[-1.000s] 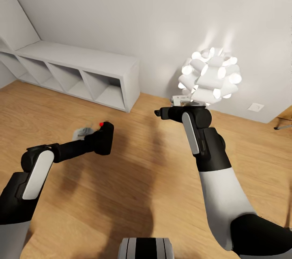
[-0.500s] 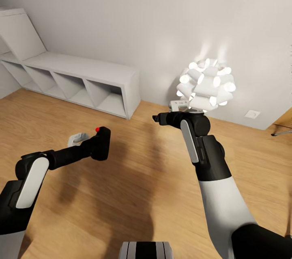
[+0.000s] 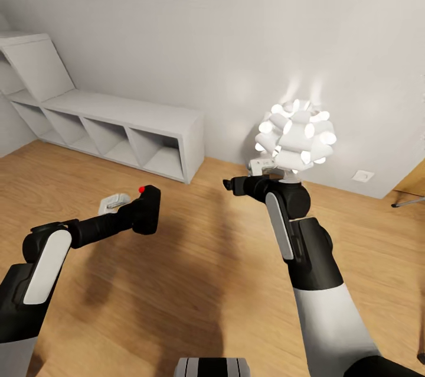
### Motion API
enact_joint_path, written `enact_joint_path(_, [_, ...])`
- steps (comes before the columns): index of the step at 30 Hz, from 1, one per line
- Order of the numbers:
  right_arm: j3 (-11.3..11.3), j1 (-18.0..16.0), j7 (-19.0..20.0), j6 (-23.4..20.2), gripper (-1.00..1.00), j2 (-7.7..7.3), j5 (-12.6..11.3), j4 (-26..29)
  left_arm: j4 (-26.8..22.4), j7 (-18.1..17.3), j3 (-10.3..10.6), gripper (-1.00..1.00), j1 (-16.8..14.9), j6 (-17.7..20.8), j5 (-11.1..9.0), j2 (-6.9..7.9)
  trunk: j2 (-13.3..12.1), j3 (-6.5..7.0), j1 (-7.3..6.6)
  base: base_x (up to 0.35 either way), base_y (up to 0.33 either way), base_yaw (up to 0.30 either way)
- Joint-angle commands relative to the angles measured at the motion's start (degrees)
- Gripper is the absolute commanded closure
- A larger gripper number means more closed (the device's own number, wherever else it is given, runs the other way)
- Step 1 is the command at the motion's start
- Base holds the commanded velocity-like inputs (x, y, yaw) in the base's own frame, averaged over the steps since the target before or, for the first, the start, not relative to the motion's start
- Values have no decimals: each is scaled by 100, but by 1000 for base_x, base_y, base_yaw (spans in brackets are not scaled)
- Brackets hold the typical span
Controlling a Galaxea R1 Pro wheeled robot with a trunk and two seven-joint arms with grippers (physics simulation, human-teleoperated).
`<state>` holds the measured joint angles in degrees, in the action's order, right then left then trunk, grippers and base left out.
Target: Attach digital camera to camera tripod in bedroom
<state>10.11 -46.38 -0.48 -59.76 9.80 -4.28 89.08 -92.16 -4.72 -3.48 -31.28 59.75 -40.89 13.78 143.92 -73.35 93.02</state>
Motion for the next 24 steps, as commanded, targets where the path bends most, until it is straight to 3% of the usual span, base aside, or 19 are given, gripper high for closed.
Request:
enact_joint_path(1, [-2,89,-5,-24,-100,0,-19,73,-2,-41,-6,100,1,25,34,-4,0,19,-3,0,0,0])
enact_joint_path(6, [-8,477,-1,-24,-100,-12,-15,244,-3,16,35,100,54,25,31,-44,-7,129,-16,0,0,0])
enact_joint_path(9, [-16,848,17,-24,-100,-26,-22,313,-3,152,99,100,112,25,31,-182,-11,196,-24,0,0,0])
enact_joint_path(13, [1,1036,15,-24,-100,-28,-18,337,9,330,128,100,221,25,36,-284,-16,284,-34,0,0,0])
enact_joint_path(14, [7,1078,14,-24,-100,-29,-17,342,17,390,133,100,285,-1,40,-306,-17,307,-37,0,0,0])
enact_joint_path(15, [91,1191,4,-24,-100,-30,-14,357,11,531,104,100,624,-272,44,-328,-19,329,-39,0,0,0])
enact_joint_path(18, [198,1217,0,-24,-100,-30,-12,361,30,594,114,100,821,-516,45,-349,-23,395,-47,0,0,0])
enact_joint_path(19, [298,1241,3,-24,-100,-31,-12,363,57,662,151,100,1066,-725,41,-384,-24,417,-50,0,0,0])
enact_joint_path(24, [351,1264,13,3,-100,-36,-12,364,72,737,214,100,1237,-827,49,-435,-31,528,-63,0,0,0])
